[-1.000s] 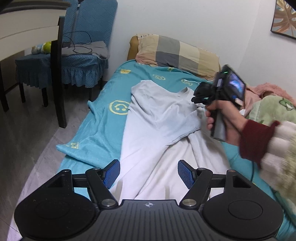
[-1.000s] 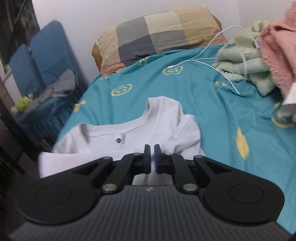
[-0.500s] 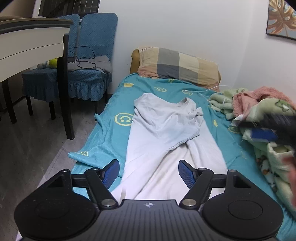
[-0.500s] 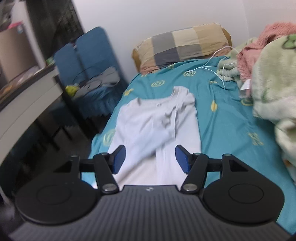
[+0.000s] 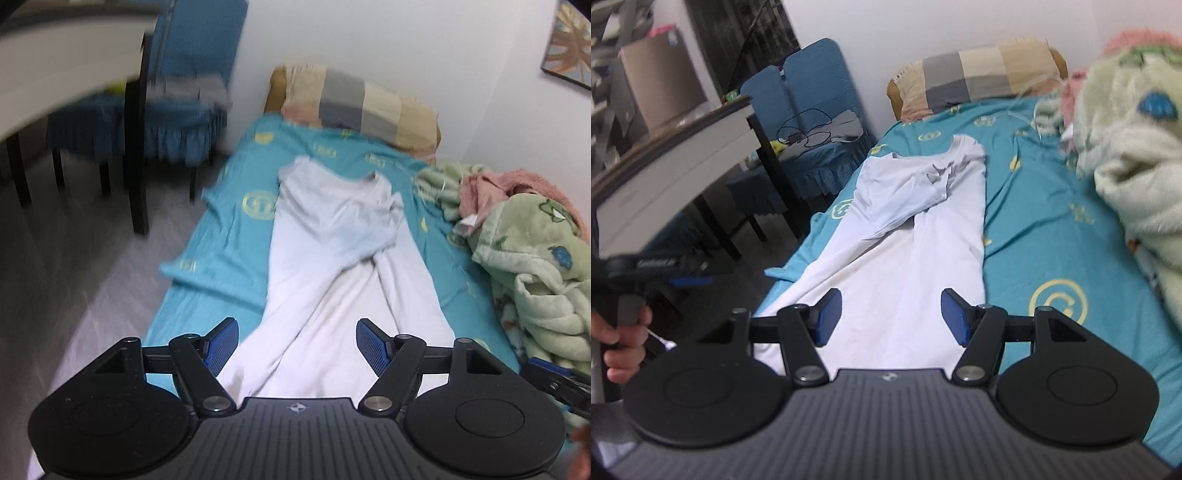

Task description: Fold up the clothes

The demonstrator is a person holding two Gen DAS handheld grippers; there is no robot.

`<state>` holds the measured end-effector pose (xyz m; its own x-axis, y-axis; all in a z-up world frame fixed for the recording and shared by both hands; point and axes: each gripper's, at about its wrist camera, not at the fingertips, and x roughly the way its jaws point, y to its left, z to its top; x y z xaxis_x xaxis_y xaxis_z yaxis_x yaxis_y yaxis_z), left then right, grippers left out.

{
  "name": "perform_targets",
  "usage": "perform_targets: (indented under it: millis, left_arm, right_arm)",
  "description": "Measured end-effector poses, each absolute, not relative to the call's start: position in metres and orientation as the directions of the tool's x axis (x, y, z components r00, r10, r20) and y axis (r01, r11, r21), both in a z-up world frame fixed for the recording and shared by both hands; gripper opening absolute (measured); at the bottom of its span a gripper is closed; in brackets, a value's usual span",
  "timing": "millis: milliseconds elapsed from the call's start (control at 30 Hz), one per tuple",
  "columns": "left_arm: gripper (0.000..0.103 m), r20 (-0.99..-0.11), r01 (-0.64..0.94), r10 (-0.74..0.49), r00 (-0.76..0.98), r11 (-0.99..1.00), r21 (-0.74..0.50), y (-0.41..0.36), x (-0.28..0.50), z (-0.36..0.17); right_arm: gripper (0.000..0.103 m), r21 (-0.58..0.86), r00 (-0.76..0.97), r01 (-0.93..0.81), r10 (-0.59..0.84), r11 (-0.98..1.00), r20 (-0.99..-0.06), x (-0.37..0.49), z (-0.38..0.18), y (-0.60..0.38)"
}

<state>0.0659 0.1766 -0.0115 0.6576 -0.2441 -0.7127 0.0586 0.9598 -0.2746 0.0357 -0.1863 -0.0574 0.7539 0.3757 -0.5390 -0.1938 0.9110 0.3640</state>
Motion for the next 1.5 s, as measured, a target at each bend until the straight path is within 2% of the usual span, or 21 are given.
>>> perform_targets:
  millis: [167, 267, 533, 633, 700, 733, 767, 800, 867, 1100, 1233, 1367, 1500]
  left_arm:
    - [0.073, -0.778, 0.116, -0.294, 0.556, 0.954, -0.278, 0.235, 0.062, -0.029]
    - [0.071, -0.812, 0.095, -0.293, 0.505, 0.954, -0.286, 0.275, 0.061, -0.052]
    - [0.068, -0.791, 0.054, -0.469, 0.392, 0.87, -0.49, 0.341, 0.046, -0.113]
    - [0.062, -0.799, 0.08, -0.499, 0.336, 0.86, -0.503, 0.339, 0.044, -0.124]
    - [0.048, -0.813, 0.111, -0.504, 0.292, 0.862, -0.494, 0.329, 0.044, -0.126]
    - [0.04, -0.826, 0.136, -0.491, 0.275, 0.871, -0.473, 0.32, 0.045, -0.124]
    - [0.021, -0.843, 0.164, -0.469, 0.265, 0.883, -0.44, 0.312, 0.046, -0.121]
    - [0.007, -0.858, 0.19, -0.444, 0.258, 0.894, -0.406, 0.305, 0.046, -0.116]
    - [0.002, -0.883, 0.248, -0.39, 0.261, 0.911, -0.329, 0.289, 0.044, -0.1]
    - [0.001, -0.919, 0.459, -0.224, 0.323, 0.887, -0.055, 0.2, 0.02, -0.019]
    - [0.001, -0.913, 0.55, -0.179, 0.366, 0.833, 0.057, 0.131, -0.004, 0.011]
    - [0.001, -0.922, 0.628, -0.159, 0.352, 0.771, 0.107, 0.06, -0.024, 0.0]
    - [0.001, -0.94, 0.668, -0.132, 0.315, 0.734, 0.121, 0.022, -0.035, -0.037]
  right_arm:
    - [0.062, 0.419, 0.712, -0.17, 0.405, 0.892, -0.573, 0.047, -0.072, -0.189]
    - [0.062, 0.437, 0.694, -0.158, 0.414, 0.886, -0.589, 0.052, -0.077, -0.188]
    - [0.062, 0.476, 0.646, -0.131, 0.439, 0.87, -0.624, 0.065, -0.087, -0.179]
    - [0.062, 0.48, 0.634, -0.133, 0.447, 0.867, -0.631, 0.071, -0.089, -0.176]
    - [0.062, 0.471, 0.628, -0.137, 0.444, 0.872, -0.639, 0.071, -0.09, -0.173]
    - [0.062, 0.466, 0.625, -0.138, 0.442, 0.874, -0.643, 0.071, -0.09, -0.171]
    - [0.062, 0.461, 0.622, -0.14, 0.44, 0.876, -0.647, 0.071, -0.09, -0.169]
    - [0.062, 0.456, 0.619, -0.142, 0.438, 0.879, -0.651, 0.072, -0.091, -0.168]
    - [0.062, 0.454, 0.62, -0.147, 0.439, 0.879, -0.65, 0.071, -0.089, -0.168]
    - [0.062, 0.462, 0.618, -0.157, 0.452, 0.873, -0.643, 0.064, -0.086, -0.173]
    - [0.062, 0.474, 0.622, -0.156, 0.459, 0.867, -0.635, 0.059, -0.085, -0.18]
    - [0.062, 0.492, 0.63, -0.143, 0.463, 0.859, -0.623, 0.055, -0.083, -0.188]
    - [0.063, 0.531, 0.628, -0.114, 0.475, 0.839, -0.616, 0.055, -0.087, -0.199]
